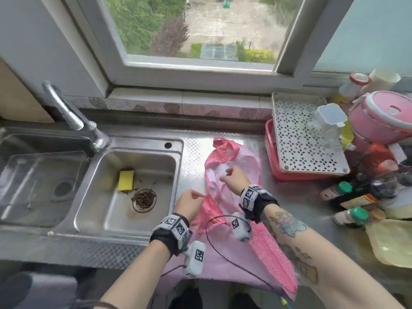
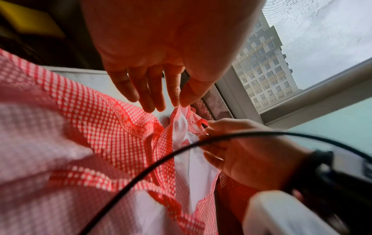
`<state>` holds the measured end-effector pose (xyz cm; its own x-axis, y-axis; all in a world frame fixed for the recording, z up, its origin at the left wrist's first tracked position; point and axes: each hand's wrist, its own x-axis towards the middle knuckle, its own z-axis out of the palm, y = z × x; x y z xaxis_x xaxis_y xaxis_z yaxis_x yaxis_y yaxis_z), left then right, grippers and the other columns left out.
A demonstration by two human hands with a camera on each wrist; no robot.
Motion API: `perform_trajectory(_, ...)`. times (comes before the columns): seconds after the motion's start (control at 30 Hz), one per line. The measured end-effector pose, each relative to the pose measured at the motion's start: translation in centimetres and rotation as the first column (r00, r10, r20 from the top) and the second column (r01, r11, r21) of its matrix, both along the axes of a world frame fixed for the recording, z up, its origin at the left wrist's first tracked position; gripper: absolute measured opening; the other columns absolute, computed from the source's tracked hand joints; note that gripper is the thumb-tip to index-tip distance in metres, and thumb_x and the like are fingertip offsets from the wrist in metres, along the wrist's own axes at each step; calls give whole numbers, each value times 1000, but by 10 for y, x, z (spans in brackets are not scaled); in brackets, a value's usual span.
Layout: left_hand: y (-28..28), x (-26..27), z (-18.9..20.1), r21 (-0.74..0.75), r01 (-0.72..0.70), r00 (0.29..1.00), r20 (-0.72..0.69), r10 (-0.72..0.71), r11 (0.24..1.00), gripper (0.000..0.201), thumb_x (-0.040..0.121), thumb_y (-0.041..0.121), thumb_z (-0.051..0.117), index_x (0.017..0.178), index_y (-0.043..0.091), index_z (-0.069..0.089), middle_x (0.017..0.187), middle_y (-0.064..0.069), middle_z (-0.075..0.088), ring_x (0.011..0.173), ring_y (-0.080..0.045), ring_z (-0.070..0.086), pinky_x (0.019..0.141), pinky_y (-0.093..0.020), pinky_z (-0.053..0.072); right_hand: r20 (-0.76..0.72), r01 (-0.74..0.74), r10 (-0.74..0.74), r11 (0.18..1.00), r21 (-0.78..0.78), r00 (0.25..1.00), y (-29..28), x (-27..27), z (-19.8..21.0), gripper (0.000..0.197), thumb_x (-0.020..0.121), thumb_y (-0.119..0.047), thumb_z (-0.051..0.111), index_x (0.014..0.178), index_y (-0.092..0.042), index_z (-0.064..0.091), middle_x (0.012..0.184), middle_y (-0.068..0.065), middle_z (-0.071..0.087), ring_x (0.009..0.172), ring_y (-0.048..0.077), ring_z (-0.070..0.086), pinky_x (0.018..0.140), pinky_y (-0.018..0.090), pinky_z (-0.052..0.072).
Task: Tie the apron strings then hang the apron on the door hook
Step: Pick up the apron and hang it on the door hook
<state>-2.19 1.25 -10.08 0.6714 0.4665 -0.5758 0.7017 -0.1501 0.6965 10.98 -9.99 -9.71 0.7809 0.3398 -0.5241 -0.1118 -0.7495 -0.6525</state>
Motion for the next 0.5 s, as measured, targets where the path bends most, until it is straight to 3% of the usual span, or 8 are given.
perform_trajectory(0.07, 11, -2, 2, -37, 3, 1000, 19, -3, 999, 13, 85, 12, 57, 93, 17, 66, 101, -7, 69, 94, -20, 63, 88, -33, 50, -61, 133, -133, 991, -3, 989, 26, 23, -1, 17, 87, -20, 61, 91, -5, 54, 71, 3, 54, 57, 12, 49, 50, 20, 45)
perform_trajectory(0.1, 17, -3, 1, -59, 6, 1000, 27, -4, 998, 12, 86, 11, 57, 91, 17, 65, 100, -7, 69, 95, -21, 63, 88, -34, 51, -89, 233, -231, 972, 16, 969, 38, 35, -2, 25, 85, -25, 65, 92, -3, 55, 75, 5, 55, 62, 15, 52, 58, 27, 52)
perform_trajectory(0.17, 35, -7, -3, -96, -8, 999, 49, 13, 995, 11, 88, 10, 56, 89, 17, 63, 96, -6, 68, 92, -20, 64, 82, -30, 52, -132, 455, -451, 891, -2, 883, 62, 57, -14, 65, 80, -34, 71, 124, 4, 42, 103, 14, 57, 93, 28, 60, 89, 40, 53)
perform_trajectory(0.23, 48, -10, -6, -124, -47, 996, 68, 56, 991, 11, 88, 9, 55, 89, 15, 63, 91, -7, 68, 85, -20, 64, 71, -27, 50, -127, 603, -604, 796, -52, 787, 67, 71, -15, 87, 79, -36, 71, 141, -2, 20, 128, 19, 49, 115, 36, 53, 97, 40, 44)
perform_trajectory(0.3, 61, -13, -8, -146, -88, 991, 86, 101, 985, 12, 87, 10, 53, 86, 18, 63, 89, -6, 69, 81, -21, 64, 69, -31, 49, -111, 587, -588, 808, -51, 801, 67, 80, -20, 71, 87, -30, 63, 142, -4, 26, 140, 19, 44, 124, 37, 49, 91, 35, 43)
perform_trajectory(0.4, 77, -16, -8, -173, -133, 984, 95, 151, 976, 14, 85, 12, 53, 84, 20, 63, 89, -5, 71, 81, -20, 66, 74, -34, 50, -41, 468, -468, 884, -17, 883, 63, 85, -27, 41, 94, -23, 50, 129, -2, 53, 135, 18, 55, 122, 32, 54, 77, 30, 46)
perform_trajectory(0.47, 84, -15, -5, -163, -105, 986, 110, 123, 981, 12, 84, 12, 54, 85, 18, 65, 92, -7, 73, 80, -20, 67, 77, -36, 51, 29, 470, -472, 881, 42, 881, 66, 76, -20, 24, 93, -23, 47, 101, -13, 67, 126, 19, 62, 117, 33, 57, 87, 35, 49)
perform_trajectory(0.5, 87, -10, -3, -159, -78, 988, 118, 97, 984, 12, 84, 12, 54, 85, 17, 64, 94, -8, 72, 80, -19, 66, 77, -35, 51, 26, 469, -473, 878, 96, 881, 66, 71, -12, 20, 92, -22, 47, 82, -19, 64, 117, 18, 67, 114, 34, 59, 88, 37, 49)
